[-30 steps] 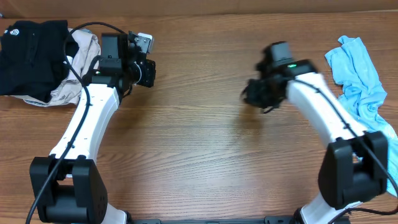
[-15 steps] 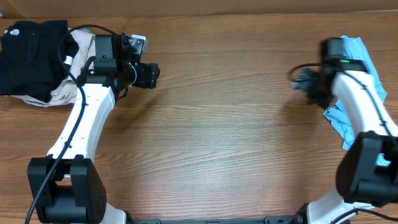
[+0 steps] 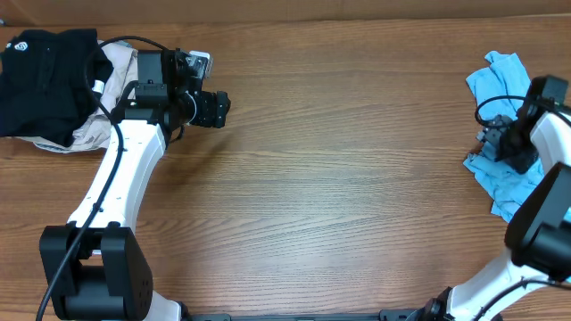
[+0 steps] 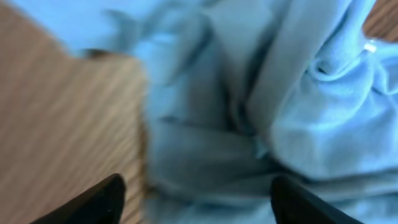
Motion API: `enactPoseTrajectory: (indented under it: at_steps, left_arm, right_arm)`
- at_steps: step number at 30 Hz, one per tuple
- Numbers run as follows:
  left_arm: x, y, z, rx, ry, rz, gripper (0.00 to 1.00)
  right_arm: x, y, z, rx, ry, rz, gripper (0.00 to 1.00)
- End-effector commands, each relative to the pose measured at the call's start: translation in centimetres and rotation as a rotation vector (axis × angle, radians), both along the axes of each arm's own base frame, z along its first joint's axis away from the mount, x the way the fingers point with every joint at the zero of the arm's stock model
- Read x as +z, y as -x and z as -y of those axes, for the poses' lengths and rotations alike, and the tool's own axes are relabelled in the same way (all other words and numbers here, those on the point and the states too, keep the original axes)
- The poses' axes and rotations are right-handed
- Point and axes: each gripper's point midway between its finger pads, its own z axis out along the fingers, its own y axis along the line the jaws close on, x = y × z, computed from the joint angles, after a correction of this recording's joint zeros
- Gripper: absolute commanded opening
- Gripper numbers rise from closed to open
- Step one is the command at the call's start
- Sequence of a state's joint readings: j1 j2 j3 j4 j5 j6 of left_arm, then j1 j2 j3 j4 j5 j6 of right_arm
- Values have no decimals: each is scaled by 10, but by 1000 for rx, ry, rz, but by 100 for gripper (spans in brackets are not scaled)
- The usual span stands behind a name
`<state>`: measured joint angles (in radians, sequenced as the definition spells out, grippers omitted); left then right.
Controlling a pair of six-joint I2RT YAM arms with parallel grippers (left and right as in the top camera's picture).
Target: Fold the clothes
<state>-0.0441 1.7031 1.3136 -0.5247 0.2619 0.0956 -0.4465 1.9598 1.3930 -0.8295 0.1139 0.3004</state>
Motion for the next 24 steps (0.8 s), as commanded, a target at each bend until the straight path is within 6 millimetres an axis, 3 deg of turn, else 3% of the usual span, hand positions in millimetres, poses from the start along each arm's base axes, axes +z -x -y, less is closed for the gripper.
enactPoseTrajectory:
  at_steps: [1, 4, 10, 11, 15, 18, 21, 24]
  left_arm:
    - [9, -4, 5, 22, 45, 4, 83]
    - [9, -4, 5, 28, 51, 1, 82]
    - [9, -4, 6, 27, 50, 2, 78]
    - [10, -6, 5, 29, 47, 8, 74]
    - [19, -15, 4, 32, 52, 61, 58]
    - [31, -21, 0, 40, 52, 89, 43]
    - [48, -28, -8, 57, 54, 120, 36]
    - [67, -34, -18, 86, 62, 144, 37]
  right_arm:
    - [-28, 15, 16, -25, -7, -74, 70]
    - [-37, 19, 20, -42, -24, -88, 59]
    - [-32, 15, 13, -43, -78, -49, 25]
    - [-26, 10, 5, -32, -123, -28, 4]
    - [22, -19, -47, 150, -303, 86, 4]
    - [56, -28, -83, 255, -320, 93, 4]
    - [89, -34, -132, 395, -309, 102, 4]
    - [115, -34, -181, 518, -314, 118, 4]
